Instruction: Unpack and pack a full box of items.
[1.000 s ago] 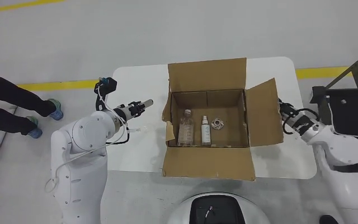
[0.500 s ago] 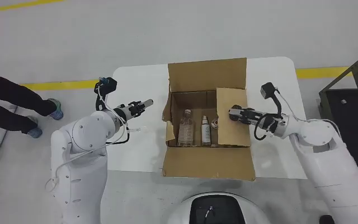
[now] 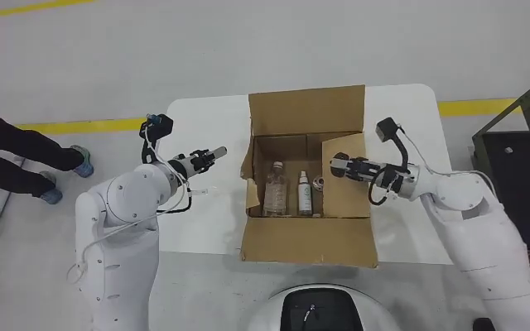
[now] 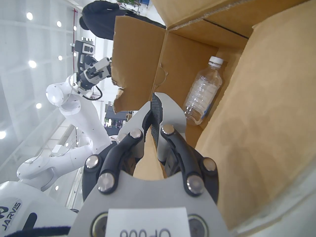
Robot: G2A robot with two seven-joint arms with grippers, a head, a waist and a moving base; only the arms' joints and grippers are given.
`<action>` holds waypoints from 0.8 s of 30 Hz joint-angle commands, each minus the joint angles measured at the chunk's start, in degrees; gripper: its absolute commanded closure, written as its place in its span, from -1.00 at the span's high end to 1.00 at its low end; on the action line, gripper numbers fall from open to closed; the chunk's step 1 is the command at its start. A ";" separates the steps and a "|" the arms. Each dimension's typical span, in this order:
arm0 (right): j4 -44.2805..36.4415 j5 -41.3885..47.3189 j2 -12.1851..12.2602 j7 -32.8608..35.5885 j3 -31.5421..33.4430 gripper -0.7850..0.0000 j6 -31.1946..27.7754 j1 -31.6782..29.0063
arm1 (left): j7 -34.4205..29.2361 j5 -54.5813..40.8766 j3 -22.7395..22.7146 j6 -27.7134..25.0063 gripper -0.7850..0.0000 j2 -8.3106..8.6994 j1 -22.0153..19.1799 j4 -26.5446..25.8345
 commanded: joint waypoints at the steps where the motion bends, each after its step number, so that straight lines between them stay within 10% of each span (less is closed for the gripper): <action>1: -0.71 1.65 0.16 -0.30 0.98 -1.00 -0.60 -0.56 | 2.33 -3.61 -0.01 -1.18 1.00 -0.14 0.96 -0.38; 2: -1.05 2.28 0.26 -0.41 1.49 -1.00 -0.78 -0.86 | 3.26 -5.46 0.03 -1.93 0.96 -0.21 1.27 -0.54; 3: -1.46 2.84 0.36 -0.69 2.02 -1.00 -1.07 -1.10 | 3.99 -6.46 0.31 -2.42 -0.04 -0.25 1.52 -0.36; 5: -2.00 3.68 0.55 -1.21 2.95 -1.00 -1.39 -1.65 | 5.69 -7.11 1.92 -4.08 -1.00 -0.33 1.67 -0.12; 13: -3.00 4.66 1.18 -4.85 5.59 -1.00 -0.58 -3.72 | 9.48 -5.38 8.23 -9.83 -1.00 -0.53 0.40 4.62; 24: -3.08 10.81 0.41 -30.94 9.18 -1.00 14.17 -7.03 | 8.91 -10.10 13.95 -20.28 -1.00 -0.68 -0.48 6.27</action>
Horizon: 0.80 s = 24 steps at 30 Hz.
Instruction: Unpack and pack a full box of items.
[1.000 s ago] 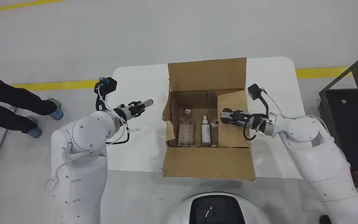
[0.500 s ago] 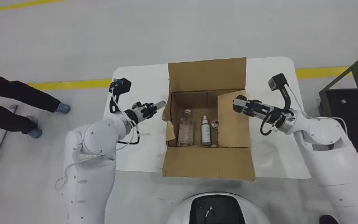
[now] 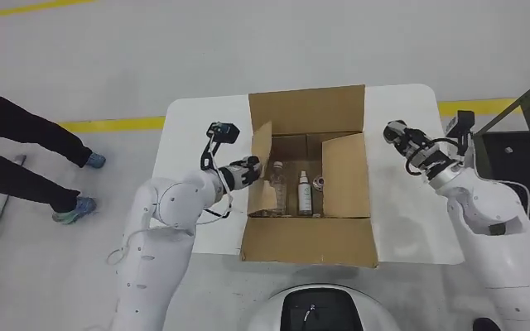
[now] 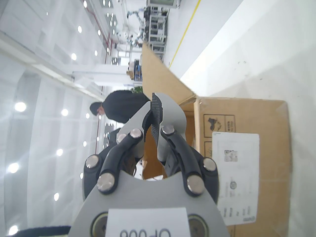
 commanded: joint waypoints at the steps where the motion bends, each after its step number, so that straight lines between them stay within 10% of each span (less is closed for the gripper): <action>1: 0.63 1.02 -0.10 -2.87 0.17 -1.00 2.94 0.45 | -0.14 -0.57 1.11 -1.37 -1.00 -0.04 -0.08 0.29; 10: 7.82 0.10 -0.02 -3.77 -1.73 -1.00 13.62 8.77 | -0.12 2.46 6.84 -4.63 -0.98 -0.29 -1.12 2.67; 20: 20.74 -5.03 0.09 6.54 -7.20 -1.00 9.88 22.10 | -0.52 3.38 7.61 -3.74 -0.66 -0.11 -1.00 2.92; 22: 23.52 -4.65 -0.15 8.47 -8.59 -1.00 8.53 24.29 | -0.55 3.38 7.53 -3.80 0.04 -0.03 -0.80 2.63; 23: 24.79 -5.12 -0.25 8.97 -9.37 -1.00 8.05 25.36 | -0.53 3.39 7.41 -3.77 0.94 0.01 -0.76 2.46; 24: 25.91 -4.96 -0.37 9.80 -10.01 -1.00 7.46 26.35 | -0.53 3.36 7.25 -3.58 1.00 0.05 -0.73 2.40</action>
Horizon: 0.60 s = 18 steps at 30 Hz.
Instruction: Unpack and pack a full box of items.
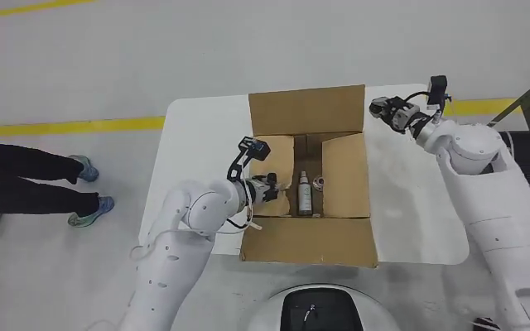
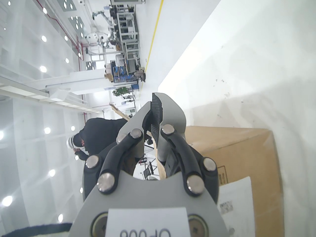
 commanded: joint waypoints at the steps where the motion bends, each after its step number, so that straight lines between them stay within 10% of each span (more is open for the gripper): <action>1: 2.24 -0.03 -0.18 1.17 -1.02 -1.00 -1.04 1.80 | -0.10 -0.43 -0.34 0.46 1.00 0.05 0.00 -0.06; 18: 5.99 3.74 0.12 14.32 -2.09 -1.00 -15.79 3.62 | -1.41 -6.71 -11.78 4.40 1.00 1.84 2.02 -4.27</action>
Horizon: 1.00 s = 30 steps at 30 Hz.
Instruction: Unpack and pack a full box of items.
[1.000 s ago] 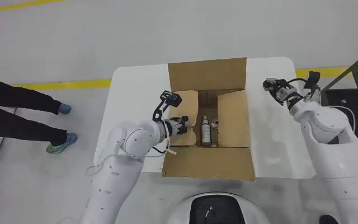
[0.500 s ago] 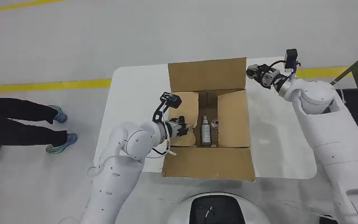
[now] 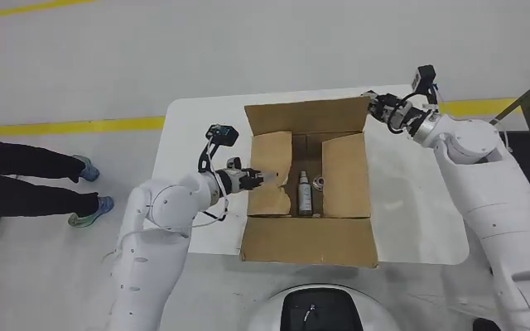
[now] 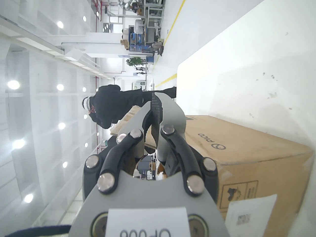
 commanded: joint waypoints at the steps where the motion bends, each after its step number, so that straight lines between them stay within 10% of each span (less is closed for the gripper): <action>1: -0.88 -1.00 0.15 2.48 -0.58 -1.00 -0.46 -0.12 | -0.52 -0.51 -2.14 0.62 1.00 0.35 0.67 -0.53; 10: -4.65 -4.21 0.34 7.74 -4.08 -1.00 -1.62 -2.25 | 0.14 -1.78 -12.07 -2.48 1.00 2.16 6.06 -4.31; 25: -9.14 -5.13 0.04 5.79 -8.33 -1.00 0.52 -6.28 | 0.14 -1.78 -12.07 -2.48 1.00 2.16 6.06 -4.31; 30: -9.13 -4.97 0.02 4.91 -8.69 -1.00 0.64 -6.25 | 2.74 0.27 -12.53 -16.63 1.00 3.02 9.72 -8.76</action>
